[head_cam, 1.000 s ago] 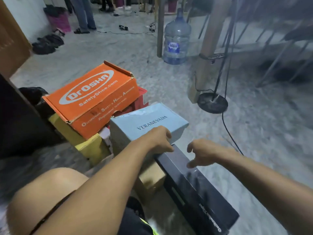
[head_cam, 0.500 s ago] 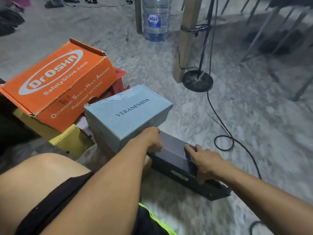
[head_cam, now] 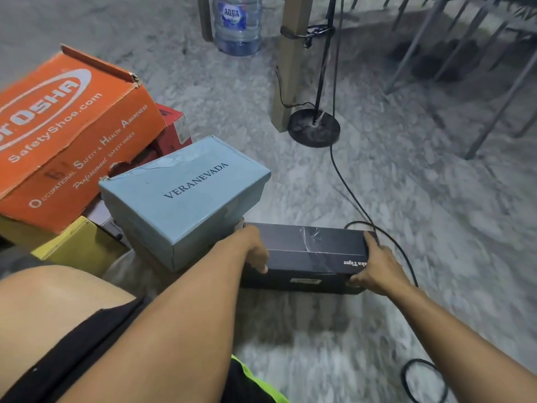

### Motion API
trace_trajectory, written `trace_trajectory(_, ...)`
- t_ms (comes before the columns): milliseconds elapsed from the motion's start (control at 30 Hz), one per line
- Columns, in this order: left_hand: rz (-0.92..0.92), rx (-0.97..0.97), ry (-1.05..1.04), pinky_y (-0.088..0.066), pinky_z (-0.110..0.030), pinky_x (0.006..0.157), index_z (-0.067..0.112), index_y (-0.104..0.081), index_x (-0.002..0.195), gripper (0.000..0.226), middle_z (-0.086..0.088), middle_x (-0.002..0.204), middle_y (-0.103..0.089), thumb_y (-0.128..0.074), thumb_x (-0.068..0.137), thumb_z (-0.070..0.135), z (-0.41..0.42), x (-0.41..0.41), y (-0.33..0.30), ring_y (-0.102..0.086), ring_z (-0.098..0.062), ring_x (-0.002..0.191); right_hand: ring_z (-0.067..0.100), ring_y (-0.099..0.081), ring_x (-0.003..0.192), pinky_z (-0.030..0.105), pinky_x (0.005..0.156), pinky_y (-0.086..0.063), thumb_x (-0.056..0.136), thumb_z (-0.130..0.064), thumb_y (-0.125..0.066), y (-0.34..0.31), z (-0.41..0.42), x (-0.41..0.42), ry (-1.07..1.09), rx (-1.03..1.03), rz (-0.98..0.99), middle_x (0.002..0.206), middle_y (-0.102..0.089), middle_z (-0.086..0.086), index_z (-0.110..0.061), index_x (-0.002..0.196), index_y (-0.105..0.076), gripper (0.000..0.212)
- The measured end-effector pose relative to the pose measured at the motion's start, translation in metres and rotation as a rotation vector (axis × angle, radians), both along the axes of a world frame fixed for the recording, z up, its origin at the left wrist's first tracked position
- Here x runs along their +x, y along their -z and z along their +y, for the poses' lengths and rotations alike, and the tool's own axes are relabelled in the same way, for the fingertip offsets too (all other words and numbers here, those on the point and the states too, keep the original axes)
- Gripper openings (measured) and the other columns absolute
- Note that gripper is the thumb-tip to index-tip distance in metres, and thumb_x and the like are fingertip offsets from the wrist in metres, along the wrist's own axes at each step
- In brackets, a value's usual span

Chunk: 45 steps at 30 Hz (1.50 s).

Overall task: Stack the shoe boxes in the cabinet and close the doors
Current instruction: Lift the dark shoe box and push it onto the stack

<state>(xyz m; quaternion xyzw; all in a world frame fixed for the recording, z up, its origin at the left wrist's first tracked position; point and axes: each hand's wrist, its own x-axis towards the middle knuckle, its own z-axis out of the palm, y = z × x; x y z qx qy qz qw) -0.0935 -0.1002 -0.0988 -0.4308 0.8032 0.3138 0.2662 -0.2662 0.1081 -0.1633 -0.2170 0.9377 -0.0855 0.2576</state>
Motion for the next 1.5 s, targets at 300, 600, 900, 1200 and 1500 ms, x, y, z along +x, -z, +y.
trace_trajectory(300,0.237,-0.098,0.069,-0.044,-0.046,0.102,0.015,-0.030,0.140,0.098,-0.013,0.131,-0.045,-0.088,0.061,0.025,-0.002,-0.013,-0.030,-0.045,-0.033,0.122,0.031,-0.056,0.108,0.039,0.087,-0.048,0.043,-0.021,-0.095,-0.054,0.024,-0.040,0.164,-0.323,0.035,0.126,-0.057,0.009,-0.022,0.145,-0.028,0.122)
trace_trajectory(600,0.880,-0.032,-0.256,-0.049,-0.043,0.100,0.016,-0.030,0.145,0.109,-0.006,0.134,-0.043,-0.088,0.052,0.018,-0.021,-0.004,-0.096,-0.050,-0.026,0.122,0.023,-0.060,0.112,0.041,0.098,-0.049,0.024,-0.037,-0.099,-0.156,0.014,-0.066,0.282,-0.908,-0.010,0.129,-0.057,0.009,-0.015,0.143,-0.030,0.140)
trace_trajectory(900,1.269,-0.095,-0.468,-0.049,-0.039,0.102,0.017,-0.020,0.153,0.119,-0.005,0.146,-0.042,-0.088,0.056,0.003,-0.056,0.047,-0.169,-0.048,-0.023,0.130,0.008,-0.067,0.087,0.017,0.060,-0.055,0.043,-0.030,-0.093,-0.238,-0.076,-0.034,0.199,-1.343,0.008,0.113,-0.064,0.006,-0.011,0.120,-0.048,0.092)
trace_trajectory(1200,1.291,-0.367,-0.807,-0.055,-0.036,0.088,0.011,-0.060,0.103,0.057,-0.005,0.107,-0.068,-0.092,0.055,0.006,-0.113,0.163,-0.214,-0.067,-0.022,0.097,0.026,-0.069,0.097,0.048,0.087,-0.056,0.044,-0.037,-0.095,-0.289,-0.180,0.030,-0.073,-1.257,-0.027,0.106,-0.069,0.008,-0.015,0.109,-0.059,0.078)
trace_trajectory(1500,1.287,-0.241,-0.870,-0.048,-0.042,0.102,0.017,-0.052,0.132,0.115,-0.002,0.121,-0.068,-0.098,0.027,0.022,-0.121,0.319,-0.231,-0.061,-0.021,0.115,0.010,-0.068,0.091,0.020,0.065,-0.055,0.065,-0.002,-0.084,-0.319,-0.258,0.148,-0.668,-1.149,-0.322,0.115,-0.067,-0.004,-0.027,0.122,-0.062,0.065)
